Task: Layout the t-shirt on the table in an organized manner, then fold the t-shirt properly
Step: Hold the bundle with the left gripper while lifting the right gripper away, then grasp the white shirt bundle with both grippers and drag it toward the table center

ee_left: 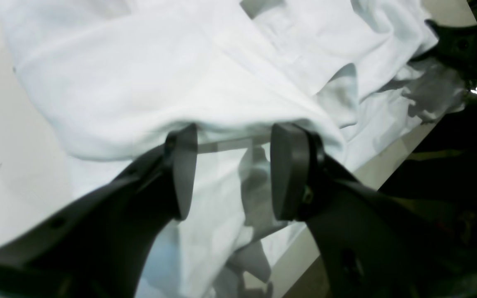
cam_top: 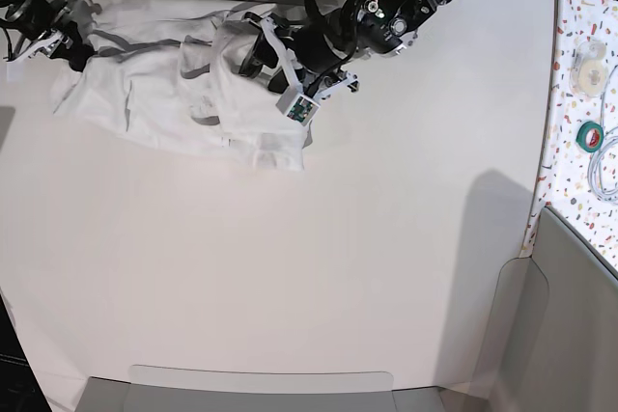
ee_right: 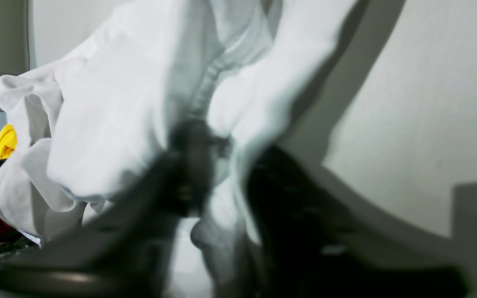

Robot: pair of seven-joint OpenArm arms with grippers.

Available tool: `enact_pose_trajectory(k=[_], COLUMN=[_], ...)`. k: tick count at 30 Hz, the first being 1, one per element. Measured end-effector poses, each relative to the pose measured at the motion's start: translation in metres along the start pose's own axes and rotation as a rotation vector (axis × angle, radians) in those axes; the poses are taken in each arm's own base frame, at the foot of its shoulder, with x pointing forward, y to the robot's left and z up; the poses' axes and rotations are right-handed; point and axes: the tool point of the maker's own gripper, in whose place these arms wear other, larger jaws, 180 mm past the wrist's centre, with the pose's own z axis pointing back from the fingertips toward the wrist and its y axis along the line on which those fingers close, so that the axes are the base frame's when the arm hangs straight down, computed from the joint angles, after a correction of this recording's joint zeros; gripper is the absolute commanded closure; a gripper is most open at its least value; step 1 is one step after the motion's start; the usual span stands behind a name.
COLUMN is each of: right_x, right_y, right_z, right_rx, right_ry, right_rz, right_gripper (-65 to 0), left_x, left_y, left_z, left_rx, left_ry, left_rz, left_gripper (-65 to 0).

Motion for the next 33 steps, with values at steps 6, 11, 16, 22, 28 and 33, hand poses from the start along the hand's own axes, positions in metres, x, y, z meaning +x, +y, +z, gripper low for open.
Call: enact_pose_trajectory(k=[6, 11, 16, 22, 28, 33], right_x=[0.001, 0.0, 0.0, 0.003, 0.027, 0.027], right_y=[-0.002, 0.001, 0.001, 0.004, 0.045, 0.111], right_z=[-0.014, -0.02, -0.02, -0.016, -0.009, -0.029], right_rx=[-0.036, -0.034, -0.038, -0.076, -0.098, -0.001], right_ry=[0.01, 0.003, 0.002, 0.03, 0.0, 0.013], right_rz=[0.008, 0.004, 0.005, 0.073, 0.283, 0.479], right_gripper=[0.0, 0.0, 0.0, 0.0, 0.0, 0.0], left_x=[-0.011, -0.002, -0.009, -0.01, -0.064, -0.069], left_y=[0.016, 0.035, 0.069, 0.103, 0.111, 0.115], left_z=[0.005, 0.013, 0.026, 0.04, 0.031, 0.026], left_rx=[0.037, 0.086, 0.176, 0.268, 0.286, 0.289], left_ry=[0.031, -0.01, -0.015, -0.022, 0.214, 0.223], left_rz=[-0.021, 0.026, 0.105, 0.153, 0.226, 0.235], left_gripper=[-28.6, -28.6, -28.6, -28.6, -28.6, -28.6])
